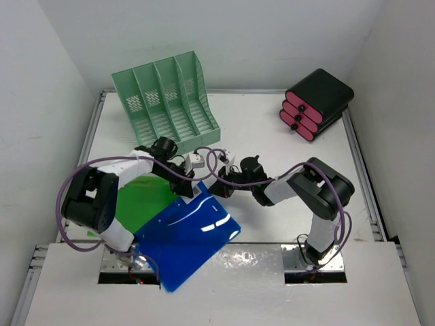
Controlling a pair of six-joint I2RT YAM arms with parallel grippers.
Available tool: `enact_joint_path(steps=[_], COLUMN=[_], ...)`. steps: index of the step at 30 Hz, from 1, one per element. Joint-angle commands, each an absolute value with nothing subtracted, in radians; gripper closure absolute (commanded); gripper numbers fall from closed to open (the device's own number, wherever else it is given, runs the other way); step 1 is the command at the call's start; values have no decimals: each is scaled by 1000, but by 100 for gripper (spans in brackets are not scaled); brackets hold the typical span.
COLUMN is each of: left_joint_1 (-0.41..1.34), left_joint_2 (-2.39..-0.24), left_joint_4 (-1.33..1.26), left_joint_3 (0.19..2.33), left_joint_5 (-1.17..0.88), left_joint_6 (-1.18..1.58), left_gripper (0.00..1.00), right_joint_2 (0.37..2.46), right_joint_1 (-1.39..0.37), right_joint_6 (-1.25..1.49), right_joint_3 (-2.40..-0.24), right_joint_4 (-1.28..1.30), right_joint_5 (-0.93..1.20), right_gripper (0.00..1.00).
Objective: Organize the desk
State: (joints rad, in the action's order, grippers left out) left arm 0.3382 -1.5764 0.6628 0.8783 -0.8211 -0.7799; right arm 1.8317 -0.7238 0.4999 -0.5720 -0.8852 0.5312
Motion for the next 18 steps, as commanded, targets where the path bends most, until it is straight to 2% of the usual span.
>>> enact_joint_path(steps=[1,4,5,8,9,11,12,14,18], left_joint_1=[354,354,353,353,353,353,354,354,354], left_joint_2=[-1548,-1478,-1459,-1378,-1338,-1307,-1287,-1264,-1220], left_joint_4=[695,644,631,560,551,545,552,564,569], left_joint_3=[896,900,903,929,954,985,1018,1063,1132], left_joint_5=[-916,-835,-810,-678,-661,-641,-643,-656,-667], left_joint_6=[-798,-718,-695,-597,-557,-526,-512,-497,-427], left_gripper=[100,100,100,100,100,100,100,100,100], right_joint_2=[1810,1728,1657,1478,1427,1270,1222,1102,962], right_joint_1=[-835,-822,-816,-769,-737,-701,-660,-614,-516], right_joint_6=[529,439,373,281,267,241,236,227,190], right_joint_3=[-577,-558,-552,-540,-535,-526,-522,-512,-519], right_joint_4=[-947,-789,-728,-482,-380,-287,-220,-172,-31], right_joint_5=[744,703,681,577,505,427,401,388,388], right_gripper=[100,100,95,60,41,28,17,2,1])
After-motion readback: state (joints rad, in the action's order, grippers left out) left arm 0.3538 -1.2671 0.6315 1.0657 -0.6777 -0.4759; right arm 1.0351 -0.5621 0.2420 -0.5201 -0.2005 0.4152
